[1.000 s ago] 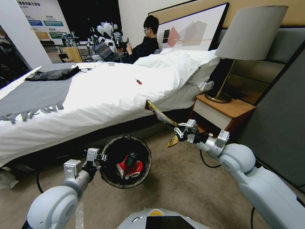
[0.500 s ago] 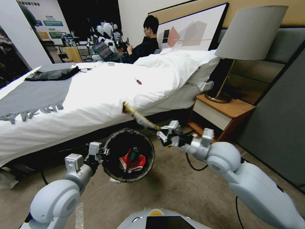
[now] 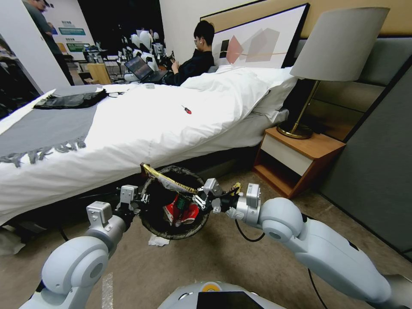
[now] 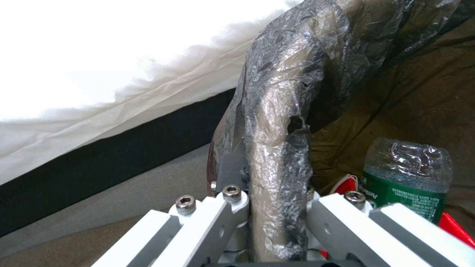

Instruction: Pick up the trash bin, then pick up the garbage from the floor and place it into the trash bin.

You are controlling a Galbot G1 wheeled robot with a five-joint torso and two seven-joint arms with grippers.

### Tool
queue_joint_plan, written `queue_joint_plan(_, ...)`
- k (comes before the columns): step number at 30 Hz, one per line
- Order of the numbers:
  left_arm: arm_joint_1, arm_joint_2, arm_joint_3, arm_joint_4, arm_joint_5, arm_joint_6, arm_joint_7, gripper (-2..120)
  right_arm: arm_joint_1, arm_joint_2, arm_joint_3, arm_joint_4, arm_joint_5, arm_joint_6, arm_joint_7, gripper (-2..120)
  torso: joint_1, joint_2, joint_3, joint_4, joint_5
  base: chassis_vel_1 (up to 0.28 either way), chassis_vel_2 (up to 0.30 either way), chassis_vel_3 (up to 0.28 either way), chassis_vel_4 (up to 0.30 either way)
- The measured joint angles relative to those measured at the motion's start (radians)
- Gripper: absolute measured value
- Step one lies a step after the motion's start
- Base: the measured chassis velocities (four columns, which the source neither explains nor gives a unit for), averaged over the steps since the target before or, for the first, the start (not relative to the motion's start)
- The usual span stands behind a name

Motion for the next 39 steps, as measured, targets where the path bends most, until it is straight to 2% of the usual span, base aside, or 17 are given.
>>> queue_joint_plan(7, -0.007, 0.005, 0.001, 0.000, -0.006, 0.000, 0.000, 2, -0.004, 0.004, -0.005, -0.004, -0.023, 0.002, 0.000, 0, 0.000, 0.000, 0.000, 0.0001, 0.0000, 0.000, 0.000, 0.000, 0.000)
queue_joint_plan(10, -0.008, 0.008, 0.001, 0.000, -0.010, 0.000, 0.000, 2, -0.001, 0.004, -0.004, 0.001, -0.024, 0.001, 0.005, 14, 0.000, 0.000, 0.000, 0.0001, 0.0000, 0.000, 0.000, 0.000, 0.000)
queue_joint_plan(11, -0.008, 0.008, 0.001, 0.000, -0.010, 0.000, 0.000, 2, -0.001, 0.004, -0.004, 0.001, -0.024, 0.001, 0.005, 14, 0.000, 0.000, 0.000, 0.0001, 0.0000, 0.000, 0.000, 0.000, 0.000)
queue_joint_plan(13, -0.008, 0.010, 0.000, 0.000, -0.013, 0.000, 0.000, 2, 0.004, 0.004, -0.003, 0.003, -0.023, 0.001, 0.010, 25, 0.000, 0.000, 0.000, 0.0001, 0.0000, 0.000, 0.000, 0.000, 0.000)
queue_joint_plan(14, -0.008, 0.010, 0.000, 0.000, -0.013, 0.000, 0.000, 2, 0.004, 0.004, -0.003, 0.003, -0.023, 0.001, 0.010, 25, 0.000, 0.000, 0.000, 0.0001, 0.0000, 0.000, 0.000, 0.000, 0.000)
queue_joint_plan(17, -0.010, 0.011, -0.001, 0.000, -0.016, 0.000, 0.000, 2, 0.006, 0.002, -0.002, 0.009, -0.017, 0.001, 0.017, 39, 0.000, 0.000, 0.000, 0.0001, 0.0000, 0.000, 0.000, 0.000, 0.000)
queue_joint_plan(18, -0.010, 0.011, -0.001, 0.000, -0.016, 0.000, 0.000, 2, 0.006, 0.002, -0.002, 0.009, -0.017, 0.001, 0.017, 39, 0.000, 0.000, 0.000, 0.0001, 0.0000, 0.000, 0.000, 0.000, 0.000)
queue_joint_plan(20, -0.010, 0.012, -0.001, 0.000, -0.017, 0.000, 0.000, 2, 0.004, -0.001, 0.000, 0.016, -0.014, 0.001, 0.019, 48, 0.000, 0.000, 0.000, 0.0001, 0.0000, 0.000, 0.000, 0.000, 0.000)
queue_joint_plan(21, -0.010, 0.012, -0.001, 0.000, -0.017, 0.000, 0.000, 2, 0.004, -0.001, 0.000, 0.016, -0.014, 0.001, 0.019, 48, 0.000, 0.000, 0.000, 0.0001, 0.0000, 0.000, 0.000, 0.000, 0.000)
queue_joint_plan(24, -0.010, 0.010, -0.001, 0.000, -0.017, 0.000, 0.000, 2, -0.001, -0.004, 0.007, 0.021, -0.011, 0.002, 0.021, 64, 0.000, 0.000, 0.000, 0.0001, 0.0000, 0.000, 0.000, 0.000, 0.000)
queue_joint_plan(25, -0.010, 0.010, -0.001, 0.000, -0.017, 0.000, 0.000, 2, -0.001, -0.004, 0.007, 0.021, -0.011, 0.002, 0.021, 64, 0.000, 0.000, 0.000, 0.0001, 0.0000, 0.000, 0.000, 0.000, 0.000)
queue_joint_plan(28, -0.010, 0.010, 0.000, 0.000, -0.017, 0.000, 0.000, 2, -0.002, -0.007, 0.012, 0.025, -0.009, 0.004, 0.024, 78, 0.000, 0.000, 0.000, 0.0001, 0.0000, 0.000, 0.000, 0.000, 0.000)
queue_joint_plan(29, -0.010, 0.010, 0.000, 0.000, -0.017, 0.000, 0.000, 2, -0.002, -0.007, 0.012, 0.025, -0.009, 0.004, 0.024, 78, 0.000, 0.000, 0.000, 0.0001, 0.0000, 0.000, 0.000, 0.000, 0.000)
queue_joint_plan(32, -0.010, 0.010, 0.000, 0.000, -0.017, 0.000, 0.000, 2, -0.011, -0.010, 0.027, 0.029, -0.008, 0.005, 0.025, 93, 0.000, 0.000, 0.000, 0.0001, 0.0000, 0.000, 0.000, 0.000, 0.000)
queue_joint_plan(35, -0.009, 0.010, 0.000, 0.000, -0.017, 0.000, 0.000, 2, -0.020, -0.014, 0.036, 0.034, -0.007, 0.006, 0.025, 99, 0.000, 0.000, 0.000, 0.0001, 0.0000, 0.000, 0.000, 0.000, 0.000)
queue_joint_plan(39, -0.008, 0.011, 0.000, 0.000, -0.017, 0.000, 0.000, 2, -0.026, -0.017, 0.043, 0.040, -0.007, 0.007, 0.025, 100, 0.000, 0.000, 0.000, 0.0001, 0.0000, 0.000, 0.000, 0.000, 0.000)
